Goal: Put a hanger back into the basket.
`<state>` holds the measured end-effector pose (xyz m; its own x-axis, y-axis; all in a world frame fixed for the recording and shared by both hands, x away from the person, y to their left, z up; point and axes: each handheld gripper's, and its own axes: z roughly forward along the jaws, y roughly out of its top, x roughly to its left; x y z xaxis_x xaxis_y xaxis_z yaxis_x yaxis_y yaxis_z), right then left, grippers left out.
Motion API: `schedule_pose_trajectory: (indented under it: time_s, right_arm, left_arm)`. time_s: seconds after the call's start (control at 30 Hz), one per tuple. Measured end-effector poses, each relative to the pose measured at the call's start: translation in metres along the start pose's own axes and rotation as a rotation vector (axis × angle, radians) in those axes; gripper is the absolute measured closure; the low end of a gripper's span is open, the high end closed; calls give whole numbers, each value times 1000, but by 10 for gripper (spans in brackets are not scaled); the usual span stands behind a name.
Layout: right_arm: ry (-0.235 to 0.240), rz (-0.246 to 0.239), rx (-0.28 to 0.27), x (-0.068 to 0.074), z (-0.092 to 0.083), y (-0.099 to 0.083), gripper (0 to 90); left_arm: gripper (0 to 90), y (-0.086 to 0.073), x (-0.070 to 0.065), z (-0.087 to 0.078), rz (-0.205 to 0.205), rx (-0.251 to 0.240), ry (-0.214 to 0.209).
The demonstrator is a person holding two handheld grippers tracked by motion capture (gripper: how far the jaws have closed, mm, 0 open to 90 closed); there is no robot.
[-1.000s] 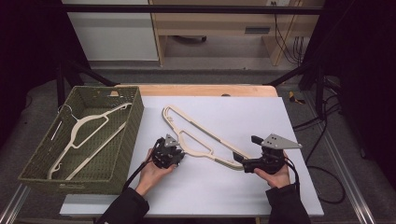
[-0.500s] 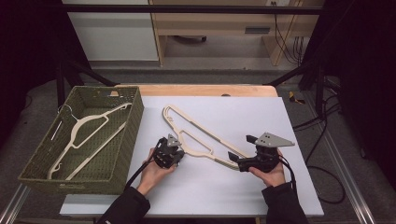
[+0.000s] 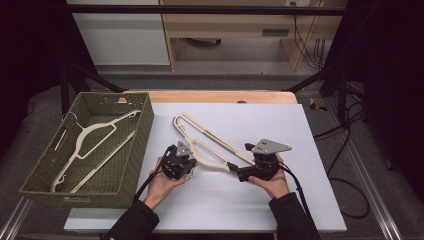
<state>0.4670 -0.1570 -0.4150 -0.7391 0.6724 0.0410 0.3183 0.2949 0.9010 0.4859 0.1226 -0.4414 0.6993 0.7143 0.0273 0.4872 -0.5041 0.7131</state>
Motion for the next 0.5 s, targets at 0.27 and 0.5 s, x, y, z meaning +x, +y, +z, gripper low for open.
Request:
schedule_pose_trajectory:
  time_s: [0.27, 0.5]
  right_arm:
    - [42, -51, 77, 18, 39, 2, 121]
    - [54, -88, 146, 33, 71, 1, 192]
  left_arm:
    - [887, 6, -7, -8, 23, 7, -3]
    - [888, 10, -10, -13, 24, 1, -5]
